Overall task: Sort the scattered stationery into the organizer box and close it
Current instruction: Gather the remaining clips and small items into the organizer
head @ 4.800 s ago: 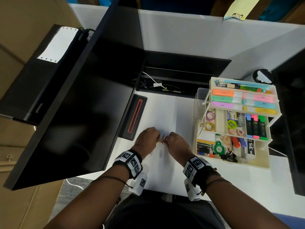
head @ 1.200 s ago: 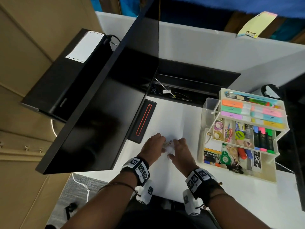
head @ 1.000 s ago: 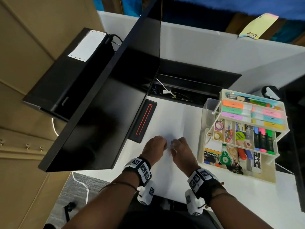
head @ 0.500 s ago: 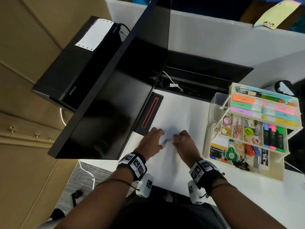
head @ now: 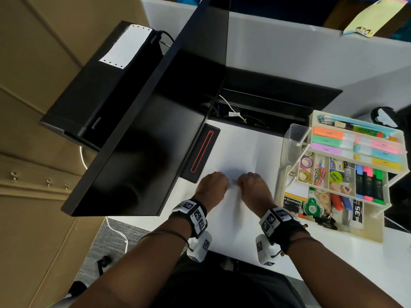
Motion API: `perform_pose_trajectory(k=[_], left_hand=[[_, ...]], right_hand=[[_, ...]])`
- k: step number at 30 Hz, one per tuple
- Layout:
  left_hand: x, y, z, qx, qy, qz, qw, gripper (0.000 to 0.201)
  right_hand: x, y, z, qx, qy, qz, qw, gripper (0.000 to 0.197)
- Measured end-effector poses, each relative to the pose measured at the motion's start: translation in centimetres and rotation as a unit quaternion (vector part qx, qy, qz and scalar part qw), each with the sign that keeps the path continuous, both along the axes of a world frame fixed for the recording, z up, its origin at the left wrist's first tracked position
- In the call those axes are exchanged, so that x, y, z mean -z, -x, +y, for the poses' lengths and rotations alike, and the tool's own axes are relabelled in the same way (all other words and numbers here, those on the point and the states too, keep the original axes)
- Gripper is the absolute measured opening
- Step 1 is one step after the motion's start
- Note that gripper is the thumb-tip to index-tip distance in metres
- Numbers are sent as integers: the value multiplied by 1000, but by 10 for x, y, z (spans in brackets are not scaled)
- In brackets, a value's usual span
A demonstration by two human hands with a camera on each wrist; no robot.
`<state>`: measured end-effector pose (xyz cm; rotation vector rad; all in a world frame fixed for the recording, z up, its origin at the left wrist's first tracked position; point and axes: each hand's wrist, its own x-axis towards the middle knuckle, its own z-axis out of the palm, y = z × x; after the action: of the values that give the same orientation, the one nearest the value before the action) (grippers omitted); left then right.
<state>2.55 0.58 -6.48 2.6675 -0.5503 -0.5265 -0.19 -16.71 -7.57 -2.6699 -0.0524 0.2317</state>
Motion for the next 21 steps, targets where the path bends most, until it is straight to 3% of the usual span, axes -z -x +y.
perform_pose_trajectory(k=[7,10,16,21], left_hand=[[3,-2,-11,16,-29,12,999,15],[0,-5,-15,31,-57,18,998,19],[-6,-10,-18,41,-92,48,994,24],[-28,-13,-31,-6,-49,98,994,18]], right_hand=[[-21,7,-17,59,-75,-6,995,18],[-37,14,-24,71,-105,-25,992,13],[-74,29,-56,96,-148,-83,981,22],[-99,46,-112,207,-167,-126,956,6]])
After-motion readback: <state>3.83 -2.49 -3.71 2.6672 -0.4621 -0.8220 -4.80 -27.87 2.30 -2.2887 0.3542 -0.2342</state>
